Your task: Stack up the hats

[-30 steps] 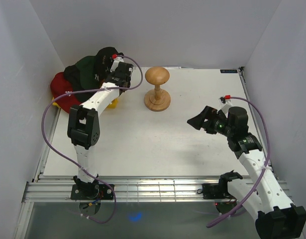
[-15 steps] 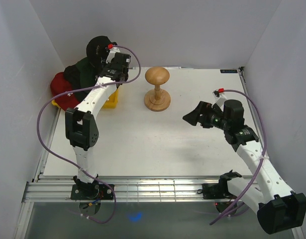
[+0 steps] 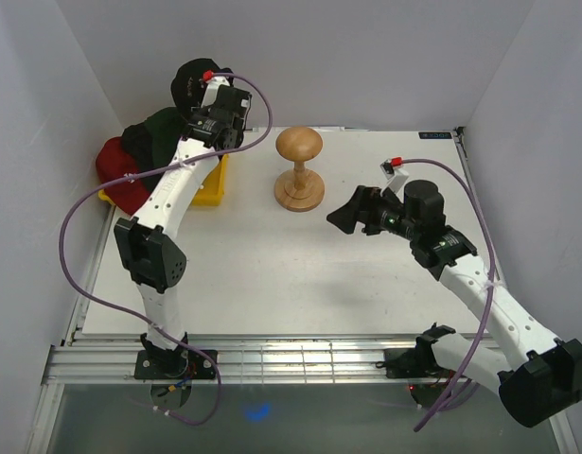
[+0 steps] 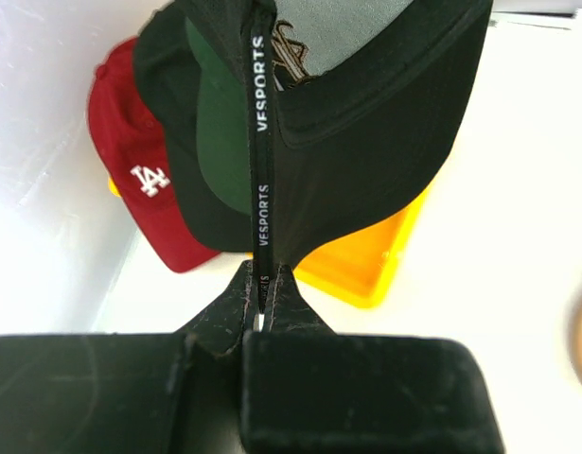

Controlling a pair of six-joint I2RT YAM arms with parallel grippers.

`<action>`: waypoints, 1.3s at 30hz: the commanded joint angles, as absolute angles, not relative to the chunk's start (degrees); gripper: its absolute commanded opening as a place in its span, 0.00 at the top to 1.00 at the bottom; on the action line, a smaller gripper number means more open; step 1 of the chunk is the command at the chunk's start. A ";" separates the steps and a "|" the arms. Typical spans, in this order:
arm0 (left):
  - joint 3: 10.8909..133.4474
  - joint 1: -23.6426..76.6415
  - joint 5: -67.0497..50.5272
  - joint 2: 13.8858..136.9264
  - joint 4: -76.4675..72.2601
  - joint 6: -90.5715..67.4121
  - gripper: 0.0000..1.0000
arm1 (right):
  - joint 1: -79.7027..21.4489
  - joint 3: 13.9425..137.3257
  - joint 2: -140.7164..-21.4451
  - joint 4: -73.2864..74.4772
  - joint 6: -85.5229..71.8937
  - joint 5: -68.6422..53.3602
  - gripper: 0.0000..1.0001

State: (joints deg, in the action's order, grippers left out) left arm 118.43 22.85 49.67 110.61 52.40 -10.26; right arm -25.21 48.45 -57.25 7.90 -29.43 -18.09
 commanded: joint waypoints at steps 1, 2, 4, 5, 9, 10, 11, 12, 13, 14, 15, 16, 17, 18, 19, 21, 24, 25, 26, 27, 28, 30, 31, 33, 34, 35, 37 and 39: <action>121.38 23.73 46.85 103.02 57.56 -15.63 1.00 | -27.76 53.08 -59.40 2.47 -30.40 -16.35 0.01; 121.64 23.73 45.28 101.44 58.70 -16.25 1.00 | -28.30 53.87 -60.02 1.85 -30.85 -16.52 0.01; 122.43 23.73 43.69 99.85 59.76 -17.40 1.00 | -29.52 54.58 -61.34 1.06 -32.16 -16.35 0.01; 122.43 23.73 43.25 98.10 60.55 -18.36 1.00 | -29.88 54.75 -61.96 0.71 -32.60 -16.26 0.01; 121.29 23.73 38.51 94.32 61.43 -20.65 1.00 | -32.51 58.69 -64.59 -1.41 -33.14 -14.60 0.01; 121.38 23.73 35.71 94.05 61.70 -21.09 1.00 | -34.87 60.02 -65.21 -0.88 -32.44 -13.55 0.01; 121.90 23.73 34.47 93.87 63.18 -21.79 1.00 | -36.28 61.68 -66.52 -0.18 -30.00 -10.05 0.01; 122.08 23.73 33.41 93.95 63.89 -23.01 1.00 | -37.95 63.27 -67.23 2.09 -28.49 -7.67 0.00; 122.17 23.73 31.57 93.78 64.33 -23.55 1.00 | -41.62 65.89 -68.63 2.63 -27.00 -5.38 0.00; 122.08 23.73 30.77 93.69 65.03 -24.08 1.00 | -43.57 66.79 -69.16 2.72 -23.59 0.03 0.00; 121.99 23.73 29.89 93.52 65.30 -24.95 1.00 | -45.94 67.32 -69.60 1.68 -21.73 4.18 0.00; 122.08 23.73 28.06 93.17 65.48 -25.57 1.00 | -49.88 67.41 -70.31 0.71 -19.97 7.09 0.00; 122.08 23.73 27.34 93.08 66.09 -26.10 1.00 | -51.66 66.98 -70.57 -1.56 -18.21 12.69 0.00; 122.78 23.73 26.64 93.25 66.70 -26.71 1.00 | -53.59 66.10 -70.66 -3.67 -14.37 15.44 0.00; 123.13 23.73 26.02 93.51 67.41 -27.94 1.00 | -57.62 64.88 -70.93 -9.52 -12.06 18.25 0.00; 123.66 23.73 23.48 93.69 68.90 -29.35 1.00 | -61.50 62.58 -72.15 -14.83 -4.36 26.78 0.00; 123.84 23.73 20.31 93.95 70.22 -31.28 1.00 | -68.89 65.64 -79.43 -22.66 9.60 38.29 0.04; 124.19 23.73 19.78 93.96 70.66 -31.72 1.00 | -71.43 67.05 -84.41 -24.15 13.06 40.58 0.05; 124.28 23.73 18.99 93.96 71.27 -32.25 1.00 | -72.32 68.28 -86.81 -27.82 16.40 44.35 0.05; 124.36 23.73 17.94 93.96 71.63 -32.34 1.00 | -73.73 70.03 -89.01 -29.95 19.57 46.04 0.05; 125.06 23.73 17.67 93.96 72.59 -32.43 1.00 | -74.09 70.74 -92.69 -31.80 24.12 48.23 0.05; 125.59 23.73 16.45 93.96 73.47 -32.87 1.00 | -74.35 72.50 -95.44 -36.02 26.97 49.04 0.05; 125.07 23.73 15.83 93.78 73.48 -33.05 1.00 | -74.53 73.03 -97.54 -37.34 29.51 49.30 0.04; 124.46 23.73 14.42 92.99 73.74 -33.74 1.00 | -75.06 74.78 -99.48 -42.24 32.94 50.80 0.04; 124.02 23.73 14.07 92.81 73.74 -33.92 1.00 | -75.23 75.32 -101.41 -44.02 35.05 51.24 0.03; 123.40 23.73 13.80 92.64 73.74 -34.01 1.00 | -75.41 76.11 -102.56 -45.86 39.68 52.55 0.03; 123.22 23.73 13.10 92.20 73.74 -34.10 1.00 | -75.50 78.65 -105.80 -51.31 44.45 54.66 0.02; 123.31 23.73 12.22 92.02 73.74 -34.45 1.00 | -75.50 79.71 -107.40 -55.35 50.52 54.76 0.02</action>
